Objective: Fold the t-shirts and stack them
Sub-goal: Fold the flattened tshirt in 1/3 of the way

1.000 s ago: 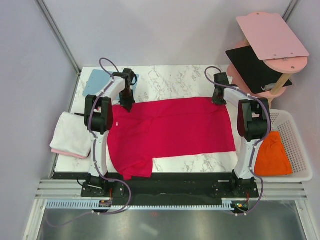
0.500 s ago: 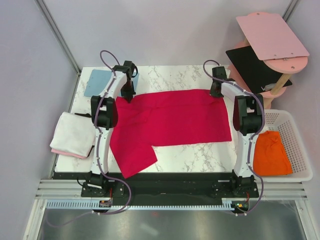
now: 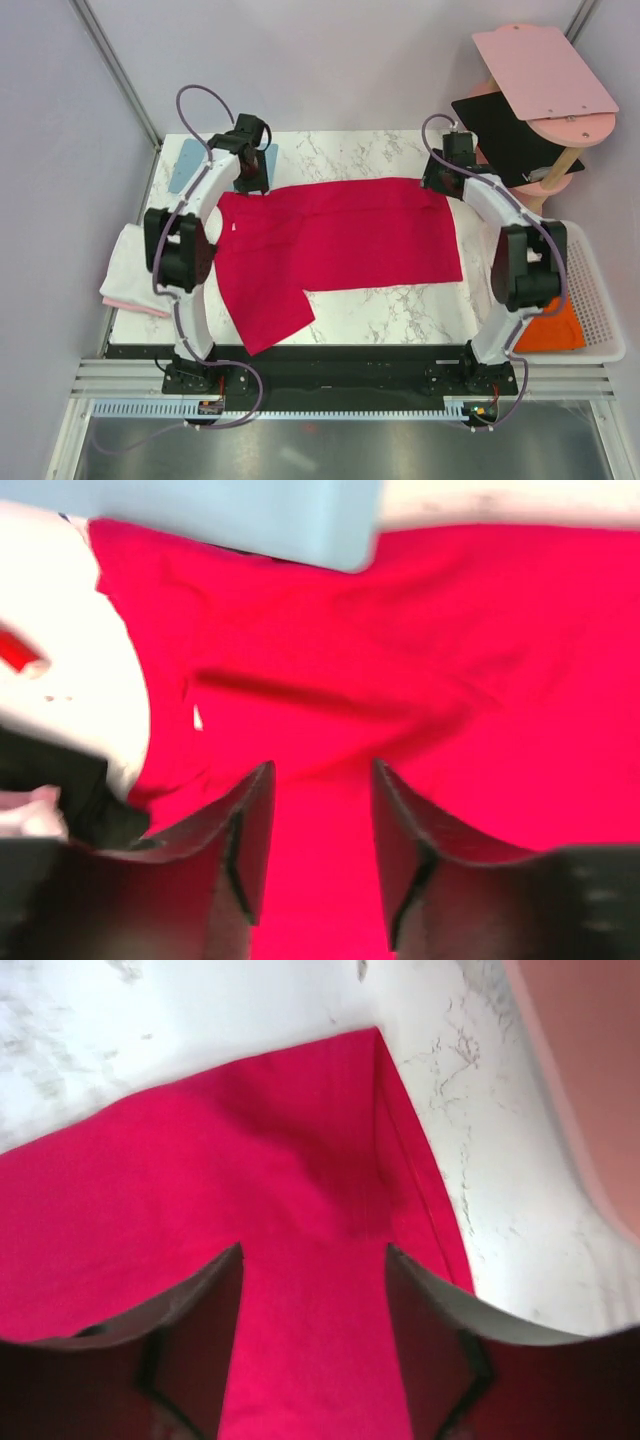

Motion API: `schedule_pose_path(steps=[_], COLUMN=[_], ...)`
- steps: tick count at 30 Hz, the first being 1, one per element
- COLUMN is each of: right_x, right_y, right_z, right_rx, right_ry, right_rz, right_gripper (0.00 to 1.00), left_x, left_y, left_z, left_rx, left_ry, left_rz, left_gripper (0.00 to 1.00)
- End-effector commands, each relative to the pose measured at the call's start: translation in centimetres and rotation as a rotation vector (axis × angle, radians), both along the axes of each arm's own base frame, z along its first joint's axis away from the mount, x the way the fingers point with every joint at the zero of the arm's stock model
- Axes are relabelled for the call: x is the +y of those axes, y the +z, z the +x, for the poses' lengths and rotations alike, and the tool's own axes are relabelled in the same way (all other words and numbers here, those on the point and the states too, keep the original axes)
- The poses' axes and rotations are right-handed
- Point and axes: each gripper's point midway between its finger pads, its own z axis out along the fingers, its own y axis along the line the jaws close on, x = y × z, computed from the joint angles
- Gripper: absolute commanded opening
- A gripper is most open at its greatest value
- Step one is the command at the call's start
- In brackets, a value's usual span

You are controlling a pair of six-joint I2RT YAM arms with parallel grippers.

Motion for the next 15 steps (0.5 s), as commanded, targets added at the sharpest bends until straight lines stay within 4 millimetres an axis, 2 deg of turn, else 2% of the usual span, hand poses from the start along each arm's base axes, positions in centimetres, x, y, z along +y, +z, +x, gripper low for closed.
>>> schedule_pose_path(steps=[1,2,3,4,5,6,7,8,9,10,11,12,14,15], right_x=[1.0,1.1,1.1,1.0,1.0,1.0,0.9,0.9,0.7,0.6,0.6,0.5,0.4,0.4], right_y=[5.0,5.0,6.3,5.2,5.2,6.1,5.0,4.7,5.4,4.5,4.2,4.7,3.6,4.0], right_z=[-3.4,-4.1,-4.9,-6.1,-7.0,-7.8,-9.1,-10.1,-10.9,-12.0,-13.0,-13.7,-15.5,-16.1], right_rx=[-0.103,-0.102,-0.132,-0.104,-0.095,-0.115,-0.085,-0.070,-0.085,-0.060,-0.038,-0.048,-0.008,-0.021], right_ry=[0.036,0.038,0.038,0.032,0.025,0.023,0.017,0.013,0.007,0.004,0.006,0.008,0.004,0.001], right_rz=[0.070,0.079,0.085,0.090,0.098,0.106,0.111,0.115,0.116,0.116,0.114,0.114,0.113,0.125], right_gripper=[0.75,0.76,0.82,0.83,0.82,0.82,0.81,0.80,0.79,0.78,0.77,0.77,0.76,0.75], left_x=[-2.1,-2.3,-2.6,-2.7,-2.9,-3.3,-3.4,-3.5,-3.7,-3.7,-3.6,-3.6,-3.9,-4.2], left_y=[7.2,7.1,6.9,6.7,6.2,5.6,5.1,4.8,3.0,3.3,2.6,1.0,0.6,-0.6], left_z=[-2.3,-3.2,-5.0,-5.9,-6.8,-8.7,-9.7,-10.7,-12.6,-13.5,-14.5,-16.3,-18.0,-19.7], left_rx=[-0.199,-0.195,-0.188,-0.182,-0.171,-0.155,-0.143,-0.137,-0.090,-0.101,-0.085,-0.042,-0.034,0.002], left_ry=[-0.076,-0.081,-0.097,-0.099,-0.094,-0.112,-0.114,-0.104,-0.119,-0.111,-0.115,-0.128,-0.116,-0.136], left_rz=[-0.026,-0.025,-0.021,-0.026,-0.033,-0.039,-0.040,-0.044,-0.032,-0.043,-0.035,-0.022,-0.047,-0.043], left_gripper=[0.61,0.68,0.77,0.79,0.79,0.80,0.80,0.81,0.80,0.81,0.81,0.81,0.81,0.81])
